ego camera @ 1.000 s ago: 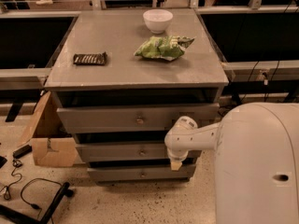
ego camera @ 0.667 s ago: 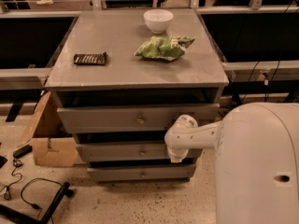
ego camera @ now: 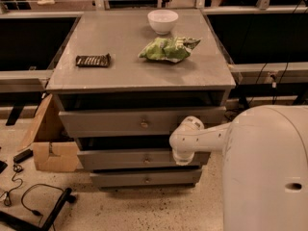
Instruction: Open middle drawer
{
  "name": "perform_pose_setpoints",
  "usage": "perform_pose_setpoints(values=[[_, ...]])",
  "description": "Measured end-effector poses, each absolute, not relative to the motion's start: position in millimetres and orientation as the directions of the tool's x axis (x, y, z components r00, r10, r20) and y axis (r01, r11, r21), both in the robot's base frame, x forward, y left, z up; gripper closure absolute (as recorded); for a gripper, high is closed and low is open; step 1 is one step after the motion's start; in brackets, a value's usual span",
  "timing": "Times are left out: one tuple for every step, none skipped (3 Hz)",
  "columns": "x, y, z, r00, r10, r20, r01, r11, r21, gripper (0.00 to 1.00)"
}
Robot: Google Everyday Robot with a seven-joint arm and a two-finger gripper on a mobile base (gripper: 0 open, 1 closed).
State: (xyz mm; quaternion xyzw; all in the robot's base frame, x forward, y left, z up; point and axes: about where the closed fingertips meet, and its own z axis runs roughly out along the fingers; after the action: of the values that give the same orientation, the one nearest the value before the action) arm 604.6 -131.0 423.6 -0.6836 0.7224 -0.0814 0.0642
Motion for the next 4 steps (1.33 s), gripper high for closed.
perform_pose_setpoints(values=[[608, -131, 430, -0.057, -0.998, 0.019, -0.977, 0.052, -0.205, 1.00], [602, -134, 437, -0.062, -0.998, 0.020, -0.979, 0.057, -0.195, 1.00], [601, -136, 438, -0.065, -0.998, 0.021, -0.980, 0.060, -0.189, 1.00], [590, -142, 438, -0.076, -0.997, 0.022, -0.983, 0.072, -0.167, 1.00]])
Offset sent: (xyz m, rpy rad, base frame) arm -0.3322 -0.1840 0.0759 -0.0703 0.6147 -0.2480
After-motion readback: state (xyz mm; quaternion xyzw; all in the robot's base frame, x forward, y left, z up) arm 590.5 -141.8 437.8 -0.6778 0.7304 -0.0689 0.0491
